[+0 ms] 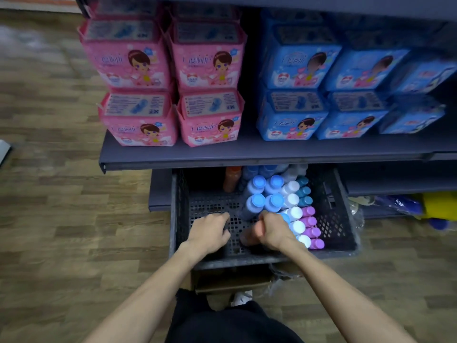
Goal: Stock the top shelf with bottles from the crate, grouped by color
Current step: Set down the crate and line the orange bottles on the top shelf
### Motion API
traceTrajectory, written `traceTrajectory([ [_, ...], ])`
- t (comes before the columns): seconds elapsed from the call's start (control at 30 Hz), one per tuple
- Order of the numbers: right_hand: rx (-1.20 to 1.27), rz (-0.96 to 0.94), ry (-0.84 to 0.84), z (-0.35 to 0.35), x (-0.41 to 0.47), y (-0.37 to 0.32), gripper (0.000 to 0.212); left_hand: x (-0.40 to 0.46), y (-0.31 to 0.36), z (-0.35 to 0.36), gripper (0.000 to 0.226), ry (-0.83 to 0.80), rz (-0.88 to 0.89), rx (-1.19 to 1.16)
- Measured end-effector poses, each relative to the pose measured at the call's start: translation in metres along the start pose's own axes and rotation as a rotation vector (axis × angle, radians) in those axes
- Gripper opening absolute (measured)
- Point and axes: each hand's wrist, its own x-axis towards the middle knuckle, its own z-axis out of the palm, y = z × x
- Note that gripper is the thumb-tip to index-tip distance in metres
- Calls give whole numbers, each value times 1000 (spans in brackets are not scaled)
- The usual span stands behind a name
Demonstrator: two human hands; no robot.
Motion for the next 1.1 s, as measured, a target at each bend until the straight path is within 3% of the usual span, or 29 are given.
traceTrajectory([
  [0.13,127,-125,104,-39,-18,2,41,-7,5,-15,19,56,7,-8],
  [0.37,371,-331,342,-98,-51,-19,53,-17,19,-59,20,207,61,24],
  [0.7,536,-638,586,-177,-101,-65,43,-29,62,-144,15,583,144,5],
  [0.83,523,-685,670,-207,-117,-81,42,-30,82,-176,23,723,198,46],
  [1.1,468,-779,815,-291,-164,-116,38,-42,118,-255,12,914,257,140],
])
